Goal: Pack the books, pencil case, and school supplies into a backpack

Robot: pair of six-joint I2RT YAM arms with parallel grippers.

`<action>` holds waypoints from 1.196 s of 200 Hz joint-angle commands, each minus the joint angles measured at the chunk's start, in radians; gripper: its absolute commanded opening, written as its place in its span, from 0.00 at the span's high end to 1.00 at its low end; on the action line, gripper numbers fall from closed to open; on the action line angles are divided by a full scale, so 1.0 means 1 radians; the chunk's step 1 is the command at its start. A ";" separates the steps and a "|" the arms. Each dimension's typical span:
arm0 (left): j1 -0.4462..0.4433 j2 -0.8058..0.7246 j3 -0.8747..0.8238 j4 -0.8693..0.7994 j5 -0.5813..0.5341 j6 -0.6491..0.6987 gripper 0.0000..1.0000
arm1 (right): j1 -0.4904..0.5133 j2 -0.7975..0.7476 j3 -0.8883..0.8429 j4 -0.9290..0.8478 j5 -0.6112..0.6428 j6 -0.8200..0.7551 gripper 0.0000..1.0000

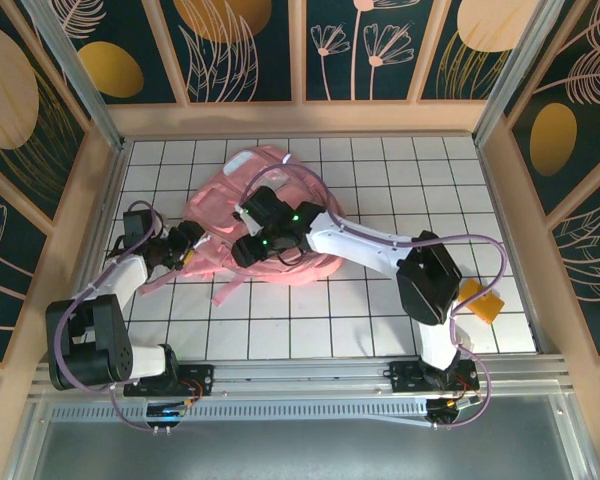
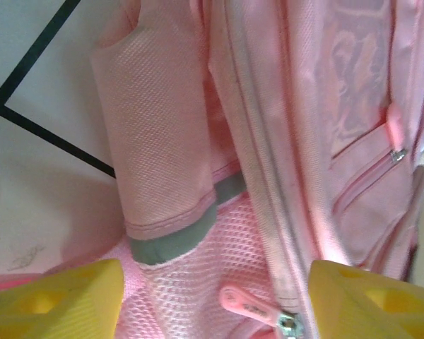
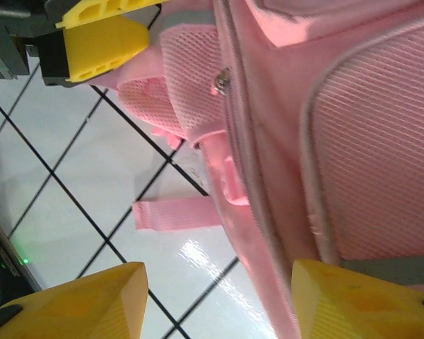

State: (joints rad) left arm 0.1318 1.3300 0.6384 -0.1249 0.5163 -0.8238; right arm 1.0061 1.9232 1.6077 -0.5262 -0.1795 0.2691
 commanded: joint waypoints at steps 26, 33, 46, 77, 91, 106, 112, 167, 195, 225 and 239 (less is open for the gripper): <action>0.003 -0.011 0.073 -0.110 0.029 -0.030 0.54 | -0.011 0.131 0.214 -0.043 0.097 -0.025 0.57; 0.004 0.001 0.098 -0.137 0.020 -0.019 0.54 | -0.007 0.151 0.239 -0.055 0.124 -0.010 0.57; 0.004 0.028 0.144 -0.199 0.024 -0.014 0.52 | 0.001 0.166 0.250 -0.035 0.145 0.038 0.55; -0.026 0.047 0.150 -0.223 0.028 -0.067 0.48 | 0.030 0.231 0.341 -0.056 0.245 -0.028 0.55; -0.044 0.028 0.103 -0.180 0.024 -0.120 0.49 | 0.001 0.256 0.370 -0.051 0.202 -0.109 0.57; -0.043 0.022 0.059 -0.141 0.028 -0.150 0.62 | -0.034 0.295 0.419 -0.060 0.091 -0.151 0.65; -0.042 0.029 0.054 -0.135 0.033 -0.141 0.70 | -0.041 0.321 0.451 -0.070 0.065 -0.175 0.65; 0.057 0.101 0.110 -0.212 0.005 0.048 0.85 | -0.036 0.477 0.659 -0.207 0.016 -0.260 0.61; 0.055 0.089 0.080 -0.179 0.106 0.032 0.81 | -0.035 0.473 0.636 -0.241 0.025 -0.265 0.59; 0.046 0.060 0.051 -0.190 0.121 0.038 0.82 | -0.035 0.496 0.622 -0.229 0.019 -0.284 0.59; 0.025 0.051 0.043 -0.182 0.143 0.034 0.83 | -0.033 0.514 0.629 -0.205 -0.012 -0.275 0.60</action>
State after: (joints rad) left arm 0.1822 1.4132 0.7048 -0.2955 0.5987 -0.8024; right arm 0.9649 2.3932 2.2265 -0.7189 -0.1467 0.0109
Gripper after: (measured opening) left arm 0.177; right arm 0.412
